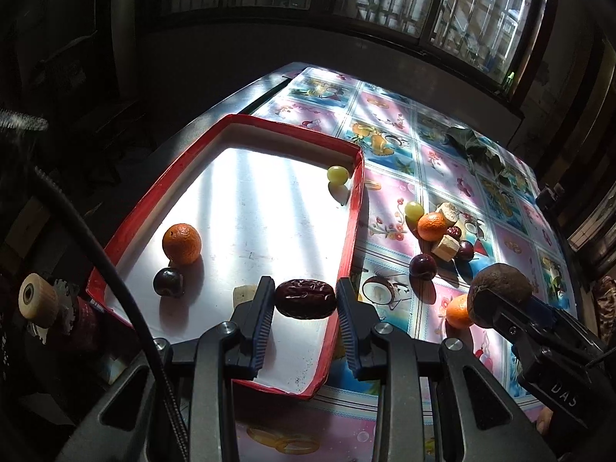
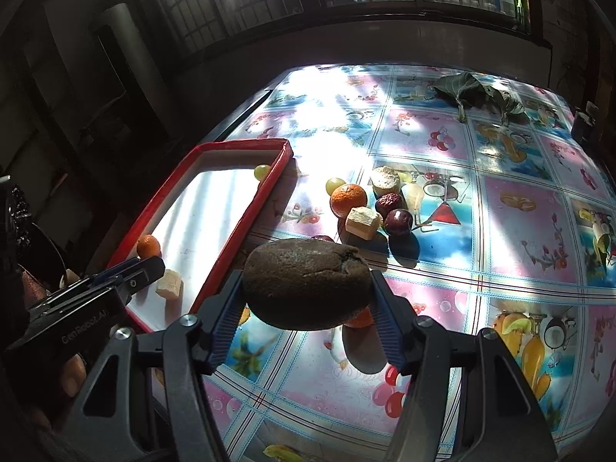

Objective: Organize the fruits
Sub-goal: 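Carry the brown fruit and red date over the tray with both tools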

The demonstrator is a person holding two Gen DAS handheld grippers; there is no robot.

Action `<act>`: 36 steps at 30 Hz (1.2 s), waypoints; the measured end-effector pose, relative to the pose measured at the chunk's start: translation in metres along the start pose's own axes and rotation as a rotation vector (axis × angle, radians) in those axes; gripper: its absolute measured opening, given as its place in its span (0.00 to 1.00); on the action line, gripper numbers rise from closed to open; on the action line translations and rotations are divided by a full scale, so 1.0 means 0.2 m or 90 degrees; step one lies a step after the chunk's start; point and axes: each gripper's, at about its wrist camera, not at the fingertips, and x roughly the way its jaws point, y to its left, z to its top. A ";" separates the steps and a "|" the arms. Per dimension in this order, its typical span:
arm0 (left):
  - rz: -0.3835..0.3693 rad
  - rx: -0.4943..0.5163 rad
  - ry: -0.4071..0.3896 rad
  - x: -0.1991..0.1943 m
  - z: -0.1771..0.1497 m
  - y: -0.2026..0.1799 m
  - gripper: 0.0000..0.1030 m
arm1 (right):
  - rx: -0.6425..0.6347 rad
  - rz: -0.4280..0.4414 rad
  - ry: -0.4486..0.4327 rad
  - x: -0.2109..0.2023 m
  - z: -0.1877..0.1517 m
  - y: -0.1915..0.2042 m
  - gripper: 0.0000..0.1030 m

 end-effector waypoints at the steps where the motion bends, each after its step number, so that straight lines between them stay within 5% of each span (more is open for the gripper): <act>1: 0.001 -0.001 0.000 0.00 0.00 0.01 0.31 | -0.002 0.001 0.001 0.01 0.00 0.01 0.62; 36: 0.038 -0.027 0.020 0.17 0.17 0.22 0.31 | -0.034 0.063 0.040 0.28 0.15 0.20 0.62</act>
